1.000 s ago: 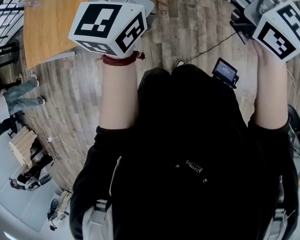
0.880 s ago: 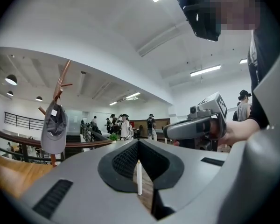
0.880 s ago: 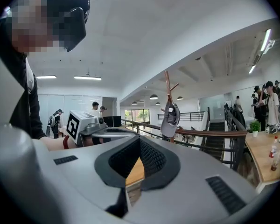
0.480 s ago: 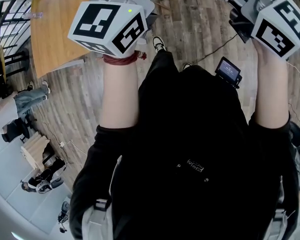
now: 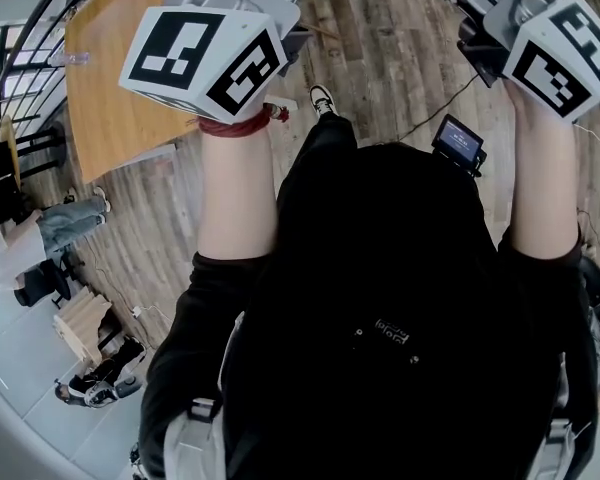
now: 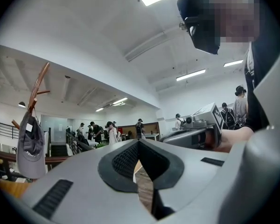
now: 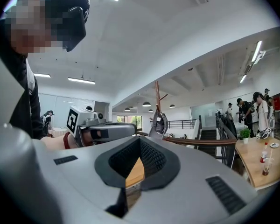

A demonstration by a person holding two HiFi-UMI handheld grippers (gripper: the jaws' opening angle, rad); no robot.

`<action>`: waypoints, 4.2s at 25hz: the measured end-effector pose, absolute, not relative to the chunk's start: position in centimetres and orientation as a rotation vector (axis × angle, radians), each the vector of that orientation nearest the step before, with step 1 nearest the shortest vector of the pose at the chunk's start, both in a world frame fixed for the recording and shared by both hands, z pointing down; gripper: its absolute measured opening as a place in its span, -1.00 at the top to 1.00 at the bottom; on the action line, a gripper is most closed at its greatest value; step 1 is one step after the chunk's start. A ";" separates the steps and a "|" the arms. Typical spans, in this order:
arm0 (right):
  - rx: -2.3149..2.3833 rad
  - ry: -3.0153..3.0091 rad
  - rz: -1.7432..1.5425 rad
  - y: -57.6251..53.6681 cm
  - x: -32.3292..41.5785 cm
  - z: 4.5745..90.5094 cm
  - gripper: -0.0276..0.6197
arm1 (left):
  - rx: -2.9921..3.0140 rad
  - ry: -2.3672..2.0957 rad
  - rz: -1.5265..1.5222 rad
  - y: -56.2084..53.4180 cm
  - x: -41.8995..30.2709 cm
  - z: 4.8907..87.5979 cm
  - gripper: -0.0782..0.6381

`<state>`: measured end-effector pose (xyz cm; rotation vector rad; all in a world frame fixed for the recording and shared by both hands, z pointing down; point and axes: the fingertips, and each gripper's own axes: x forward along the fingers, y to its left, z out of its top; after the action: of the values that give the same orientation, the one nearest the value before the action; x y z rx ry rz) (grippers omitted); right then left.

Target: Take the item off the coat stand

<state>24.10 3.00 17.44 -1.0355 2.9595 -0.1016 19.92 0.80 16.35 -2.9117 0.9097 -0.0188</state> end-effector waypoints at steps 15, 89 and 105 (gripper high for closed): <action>-0.985 3.016 -0.142 -3.8 20.3 19.8 0.87 | -2.902 1.023 -0.013 -6.2 14.8 18.8 0.77; -0.933 3.092 -0.101 -27.9 1.9 17.9 0.87 | -2.950 0.993 -0.012 -29.7 -2.4 19.2 0.77; -0.947 3.033 -0.080 -28.2 2.9 18.5 0.87 | -2.898 1.063 0.042 -29.1 -5.0 18.6 0.77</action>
<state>2.93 -28.18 18.53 -0.9468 3.0333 -0.0800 -4.96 -29.09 18.63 -2.8976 1.0633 0.0418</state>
